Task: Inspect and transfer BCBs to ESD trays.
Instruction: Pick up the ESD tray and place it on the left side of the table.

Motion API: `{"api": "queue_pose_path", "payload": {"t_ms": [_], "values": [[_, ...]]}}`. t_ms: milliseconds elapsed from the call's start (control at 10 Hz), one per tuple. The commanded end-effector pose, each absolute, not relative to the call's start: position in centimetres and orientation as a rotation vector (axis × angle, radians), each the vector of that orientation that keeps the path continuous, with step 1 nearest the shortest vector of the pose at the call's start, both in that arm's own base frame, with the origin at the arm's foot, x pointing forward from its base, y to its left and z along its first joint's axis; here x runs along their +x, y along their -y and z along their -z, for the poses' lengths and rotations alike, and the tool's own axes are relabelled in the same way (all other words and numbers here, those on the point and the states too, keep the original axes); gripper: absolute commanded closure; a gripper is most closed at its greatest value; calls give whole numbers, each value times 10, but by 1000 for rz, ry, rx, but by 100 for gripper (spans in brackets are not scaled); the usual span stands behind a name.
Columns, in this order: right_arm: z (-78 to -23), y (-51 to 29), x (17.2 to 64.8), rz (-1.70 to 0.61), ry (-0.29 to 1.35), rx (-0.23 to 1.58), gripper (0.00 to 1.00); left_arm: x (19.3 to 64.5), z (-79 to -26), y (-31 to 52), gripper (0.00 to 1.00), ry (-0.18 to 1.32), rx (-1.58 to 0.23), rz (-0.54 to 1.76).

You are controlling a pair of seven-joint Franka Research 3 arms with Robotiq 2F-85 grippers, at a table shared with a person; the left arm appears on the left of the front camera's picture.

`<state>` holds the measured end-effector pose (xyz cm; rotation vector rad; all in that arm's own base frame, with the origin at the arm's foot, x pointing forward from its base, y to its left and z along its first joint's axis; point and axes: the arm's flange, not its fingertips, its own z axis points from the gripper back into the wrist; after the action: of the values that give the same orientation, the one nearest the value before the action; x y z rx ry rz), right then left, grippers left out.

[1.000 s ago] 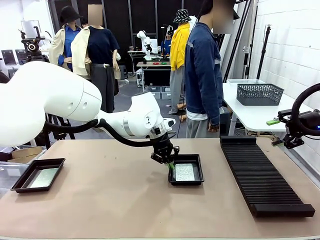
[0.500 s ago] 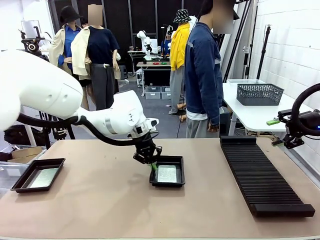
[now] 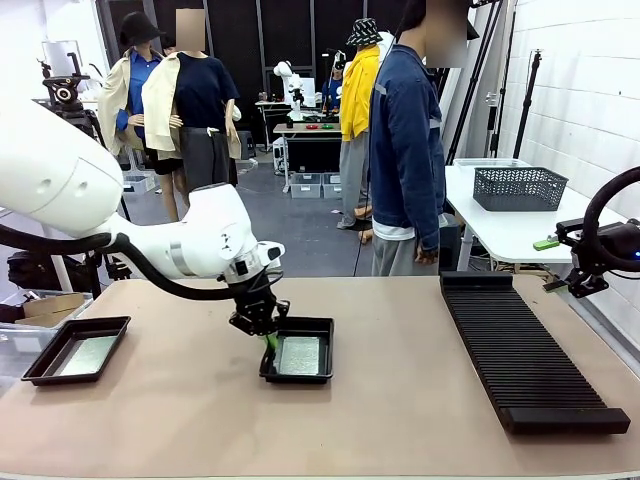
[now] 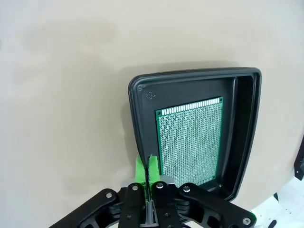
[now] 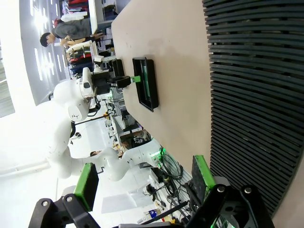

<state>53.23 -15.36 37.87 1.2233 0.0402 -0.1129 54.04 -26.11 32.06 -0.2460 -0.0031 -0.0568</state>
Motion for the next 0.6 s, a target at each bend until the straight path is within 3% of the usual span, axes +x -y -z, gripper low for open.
{"api": "queue_pose_path", "payload": {"t_ms": [0, 500], "values": [[-379, 152, 531, 105, -52, 1221, 0, 534, -321, 234, 100, 25, -240, 63], [-379, 152, 531, 105, -52, 1221, 0, 535, -325, 167, 100, 51, -241, 35]]}}
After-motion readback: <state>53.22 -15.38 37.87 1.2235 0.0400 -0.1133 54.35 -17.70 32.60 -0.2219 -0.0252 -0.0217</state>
